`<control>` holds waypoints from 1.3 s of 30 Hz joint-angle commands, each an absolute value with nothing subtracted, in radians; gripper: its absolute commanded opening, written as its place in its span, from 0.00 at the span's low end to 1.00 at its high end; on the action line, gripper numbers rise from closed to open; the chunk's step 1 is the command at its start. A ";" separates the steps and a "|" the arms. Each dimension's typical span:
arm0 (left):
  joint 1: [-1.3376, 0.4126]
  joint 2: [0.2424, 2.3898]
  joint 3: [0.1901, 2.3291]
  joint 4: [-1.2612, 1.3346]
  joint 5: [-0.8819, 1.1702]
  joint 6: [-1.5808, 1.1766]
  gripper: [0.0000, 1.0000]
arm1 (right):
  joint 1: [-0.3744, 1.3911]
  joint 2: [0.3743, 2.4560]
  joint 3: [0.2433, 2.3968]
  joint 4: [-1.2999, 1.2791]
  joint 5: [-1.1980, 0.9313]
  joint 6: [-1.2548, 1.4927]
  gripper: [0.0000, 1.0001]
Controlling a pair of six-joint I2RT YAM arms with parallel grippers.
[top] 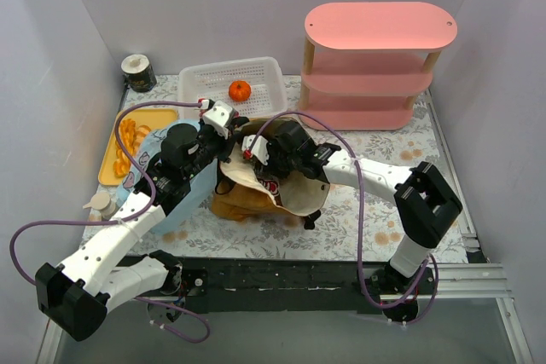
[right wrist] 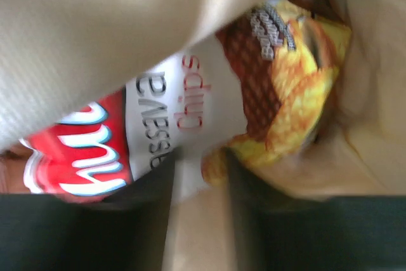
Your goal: Untie the knot of the grocery bags and take out the mixed food
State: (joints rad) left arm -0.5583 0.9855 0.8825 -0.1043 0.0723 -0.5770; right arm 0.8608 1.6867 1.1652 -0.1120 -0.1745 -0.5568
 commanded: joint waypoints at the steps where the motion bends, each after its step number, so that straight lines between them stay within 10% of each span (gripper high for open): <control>1: -0.560 0.946 0.867 -0.095 0.086 -0.572 0.00 | 0.853 1.646 1.186 -0.138 -0.172 -0.623 0.24; 2: -0.558 0.940 0.859 -0.091 0.084 -0.574 0.00 | 0.853 1.608 1.178 -0.156 -0.178 -0.635 0.02; 13: -0.552 0.946 0.845 -0.094 0.097 -0.601 0.00 | 0.853 1.339 1.129 -0.359 -0.279 -0.684 0.01; 16: -0.549 0.957 0.847 -0.086 0.104 -0.609 0.00 | 0.853 1.332 1.082 -0.344 -0.290 -0.652 0.28; 18: -0.548 0.959 0.848 -0.089 0.107 -0.607 0.00 | 0.853 1.339 1.043 -0.296 -0.266 -0.611 0.94; 19: -0.548 0.962 0.850 -0.089 0.107 -0.607 0.00 | 0.853 1.359 1.040 -0.255 -0.255 -0.573 0.98; 39: -0.548 0.974 0.897 -0.150 0.121 -0.594 0.00 | 0.864 1.781 1.115 0.114 -0.293 -0.498 0.98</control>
